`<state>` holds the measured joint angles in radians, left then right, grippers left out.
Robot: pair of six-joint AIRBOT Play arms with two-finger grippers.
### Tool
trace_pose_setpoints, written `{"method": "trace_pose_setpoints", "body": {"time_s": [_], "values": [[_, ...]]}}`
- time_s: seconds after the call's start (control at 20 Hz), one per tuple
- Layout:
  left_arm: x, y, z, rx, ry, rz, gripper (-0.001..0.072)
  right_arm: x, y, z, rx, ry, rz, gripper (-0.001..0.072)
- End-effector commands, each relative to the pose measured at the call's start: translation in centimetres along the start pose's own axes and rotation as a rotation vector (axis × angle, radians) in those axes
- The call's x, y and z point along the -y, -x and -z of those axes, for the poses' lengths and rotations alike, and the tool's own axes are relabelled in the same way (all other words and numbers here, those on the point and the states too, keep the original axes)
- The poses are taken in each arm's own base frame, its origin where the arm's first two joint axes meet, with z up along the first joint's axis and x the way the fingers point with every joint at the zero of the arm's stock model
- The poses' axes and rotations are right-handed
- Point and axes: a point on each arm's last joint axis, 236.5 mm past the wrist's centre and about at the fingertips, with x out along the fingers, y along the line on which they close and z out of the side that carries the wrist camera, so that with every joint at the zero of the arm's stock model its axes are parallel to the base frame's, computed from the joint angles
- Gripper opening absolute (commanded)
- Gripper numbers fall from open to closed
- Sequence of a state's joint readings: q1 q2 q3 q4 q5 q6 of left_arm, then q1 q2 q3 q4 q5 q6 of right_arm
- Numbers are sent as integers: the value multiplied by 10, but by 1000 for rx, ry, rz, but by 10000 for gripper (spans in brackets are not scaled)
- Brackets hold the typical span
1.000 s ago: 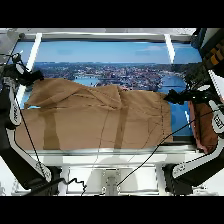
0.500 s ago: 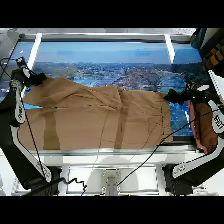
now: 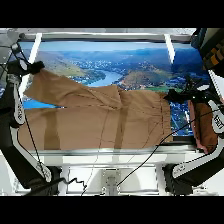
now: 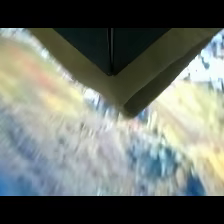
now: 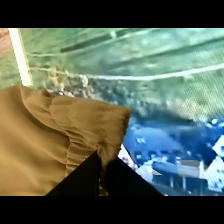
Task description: Fold the clothes and pants, and hang the long-sleeved shirts on hangers.
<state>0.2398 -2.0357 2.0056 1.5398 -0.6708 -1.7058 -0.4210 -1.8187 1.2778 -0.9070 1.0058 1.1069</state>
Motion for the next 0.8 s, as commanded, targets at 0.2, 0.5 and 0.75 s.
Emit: {"method": "trace_pose_setpoints", "body": {"time_s": [0.2, 0.5, 0.75], "values": [[42, 153, -147, 400, -156, 53, 17, -11, 2, -5, 21, -30, -43, 29], [8, 198, -104, 155, -365, -47, 18, -11, 2, -5, 20, -30, -43, 29], [-9, 118, -43, -28, -176, -31, 528, -11, 1, -5, 21, -29, -42, 29]]}}
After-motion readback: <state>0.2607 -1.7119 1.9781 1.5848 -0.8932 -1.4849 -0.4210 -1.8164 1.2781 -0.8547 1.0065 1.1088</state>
